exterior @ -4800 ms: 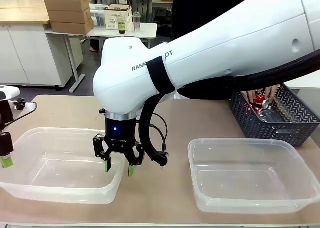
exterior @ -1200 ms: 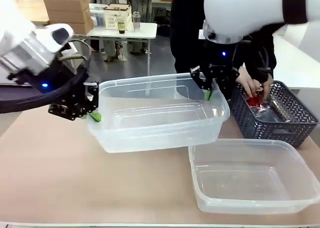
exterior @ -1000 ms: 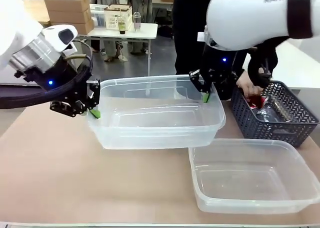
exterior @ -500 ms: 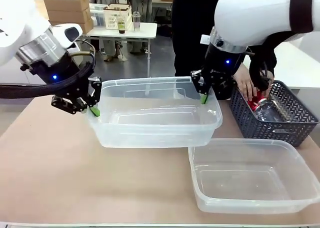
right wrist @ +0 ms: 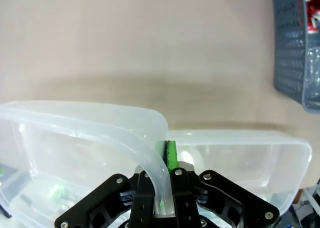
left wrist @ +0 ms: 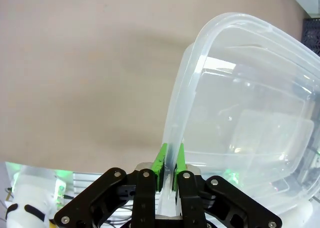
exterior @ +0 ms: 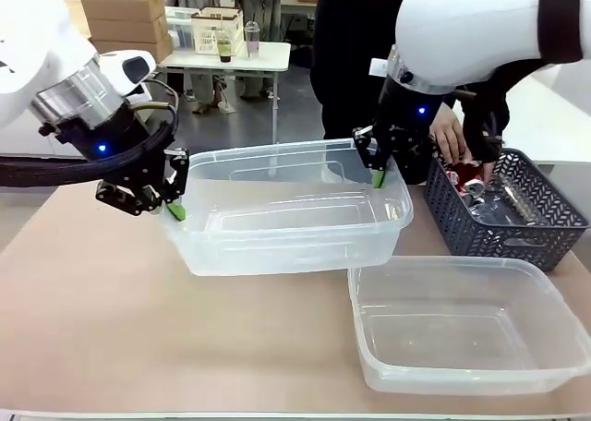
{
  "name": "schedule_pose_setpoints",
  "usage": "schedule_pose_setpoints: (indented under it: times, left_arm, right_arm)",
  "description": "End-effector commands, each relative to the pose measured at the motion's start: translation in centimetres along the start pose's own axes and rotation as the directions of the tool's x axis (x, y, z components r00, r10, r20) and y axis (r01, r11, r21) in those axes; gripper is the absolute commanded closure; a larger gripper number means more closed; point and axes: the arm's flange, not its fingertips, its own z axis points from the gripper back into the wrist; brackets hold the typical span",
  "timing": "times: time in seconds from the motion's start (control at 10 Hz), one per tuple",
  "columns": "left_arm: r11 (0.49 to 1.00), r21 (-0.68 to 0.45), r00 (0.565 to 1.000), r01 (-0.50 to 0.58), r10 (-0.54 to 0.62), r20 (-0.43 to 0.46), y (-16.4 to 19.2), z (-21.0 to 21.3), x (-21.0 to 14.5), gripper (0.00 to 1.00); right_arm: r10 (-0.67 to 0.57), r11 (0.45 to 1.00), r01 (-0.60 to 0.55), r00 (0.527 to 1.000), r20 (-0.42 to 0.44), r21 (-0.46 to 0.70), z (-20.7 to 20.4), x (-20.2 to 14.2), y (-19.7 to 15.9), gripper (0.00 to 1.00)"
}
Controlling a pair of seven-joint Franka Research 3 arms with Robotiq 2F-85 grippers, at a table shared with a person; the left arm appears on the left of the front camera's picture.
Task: Sort the waste into each basket.
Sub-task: Offer the picked Organizing box to the human.
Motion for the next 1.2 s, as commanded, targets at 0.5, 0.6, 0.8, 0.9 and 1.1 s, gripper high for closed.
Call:
schedule_pose_setpoints:
  times: [0.5, 0.6, 0.8, 0.9, 1.1]
  left_arm:
    - [0.999, -0.026, 0.999, -0.040, 0.041, 0.035, 0.04, 0.51, 0.18, 0.94]
    - [0.999, -0.026, 0.999, -0.040, 0.041, 0.035, 0.04, 0.51, 0.18, 0.94]
    - [0.999, -0.026, 0.999, -0.040, 0.041, 0.035, 0.04, 0.51, 0.18, 0.94]
    - [0.999, -0.026, 0.999, -0.040, 0.041, 0.035, 0.04, 0.51, 0.18, 0.94]
    - [0.999, -0.026, 0.999, -0.040, 0.041, 0.035, 0.04, 0.51, 0.18, 0.94]
  right_arm:
    - [-0.010, 1.000, 0.010, 1.000, 0.002, -0.011, -0.14, -0.35, 0.24, 0.95]
    - [-0.010, 1.000, 0.010, 1.000, 0.002, -0.011, -0.14, -0.35, 0.24, 0.95]
    - [-0.010, 1.000, 0.010, 1.000, 0.002, -0.011, -0.14, -0.35, 0.24, 0.95]
    - [-0.010, 1.000, 0.010, 1.000, 0.002, -0.011, -0.14, -0.35, 0.24, 0.95]
    - [-0.010, 1.000, 0.010, 1.000, 0.002, -0.011, -0.14, -0.35, 0.24, 0.95]
